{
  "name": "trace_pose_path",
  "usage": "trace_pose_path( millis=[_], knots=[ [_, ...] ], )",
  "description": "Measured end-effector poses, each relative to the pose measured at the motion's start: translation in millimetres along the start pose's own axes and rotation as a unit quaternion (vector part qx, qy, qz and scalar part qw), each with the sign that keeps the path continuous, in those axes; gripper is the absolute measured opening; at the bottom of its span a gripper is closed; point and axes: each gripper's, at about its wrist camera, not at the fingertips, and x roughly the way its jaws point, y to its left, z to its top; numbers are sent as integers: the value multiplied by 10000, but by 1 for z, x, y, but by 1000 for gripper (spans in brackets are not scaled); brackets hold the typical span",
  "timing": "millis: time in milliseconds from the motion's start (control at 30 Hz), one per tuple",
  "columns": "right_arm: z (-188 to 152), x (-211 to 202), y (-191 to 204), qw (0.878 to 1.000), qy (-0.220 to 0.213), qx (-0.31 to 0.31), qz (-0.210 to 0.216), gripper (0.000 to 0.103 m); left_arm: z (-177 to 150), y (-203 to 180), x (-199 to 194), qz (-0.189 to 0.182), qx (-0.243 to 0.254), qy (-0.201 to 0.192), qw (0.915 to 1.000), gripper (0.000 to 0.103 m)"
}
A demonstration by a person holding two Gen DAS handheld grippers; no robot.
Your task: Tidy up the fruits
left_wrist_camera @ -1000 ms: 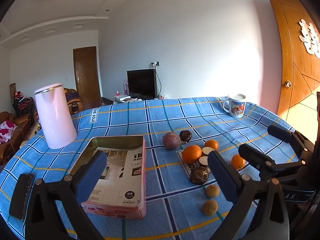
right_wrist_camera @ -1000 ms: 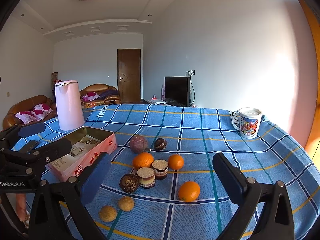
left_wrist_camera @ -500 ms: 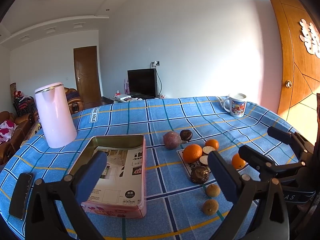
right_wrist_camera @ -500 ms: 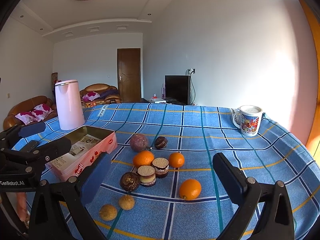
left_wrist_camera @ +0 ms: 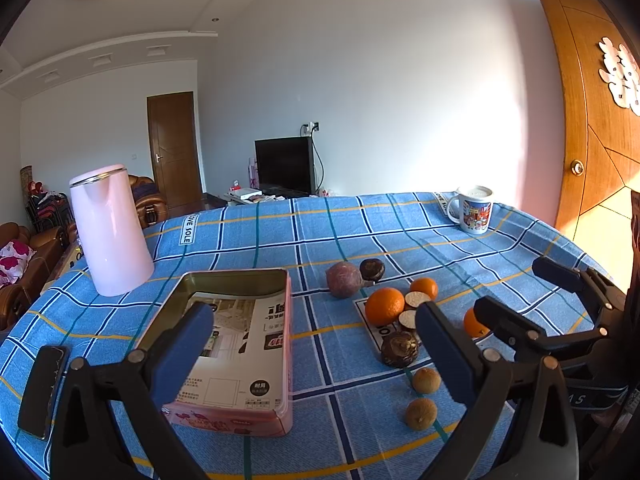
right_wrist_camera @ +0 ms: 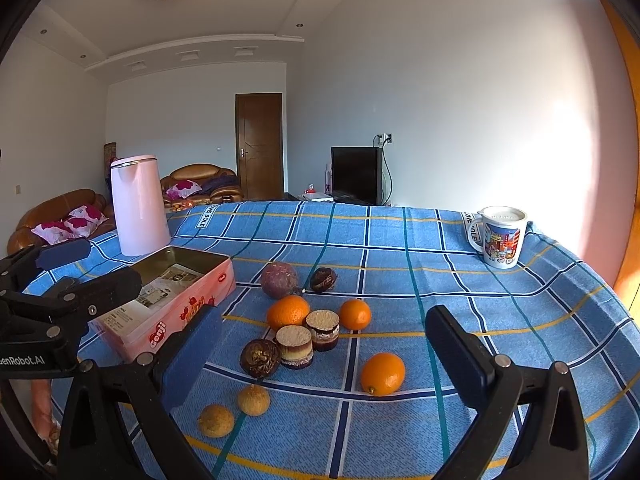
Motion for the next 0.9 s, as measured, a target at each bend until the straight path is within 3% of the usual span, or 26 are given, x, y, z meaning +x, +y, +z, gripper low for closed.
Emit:
trace_pose_path(
  millis=[600,900],
  knots=[
    [-8,3,-13,9998,100,86,-175,102,-8,-3,7,-20,-58,45,10000,103],
    [-32,23,-39,9968,624,168,-466,101,-43,-20,35,-558,-192,583,9966,100]
  ],
)
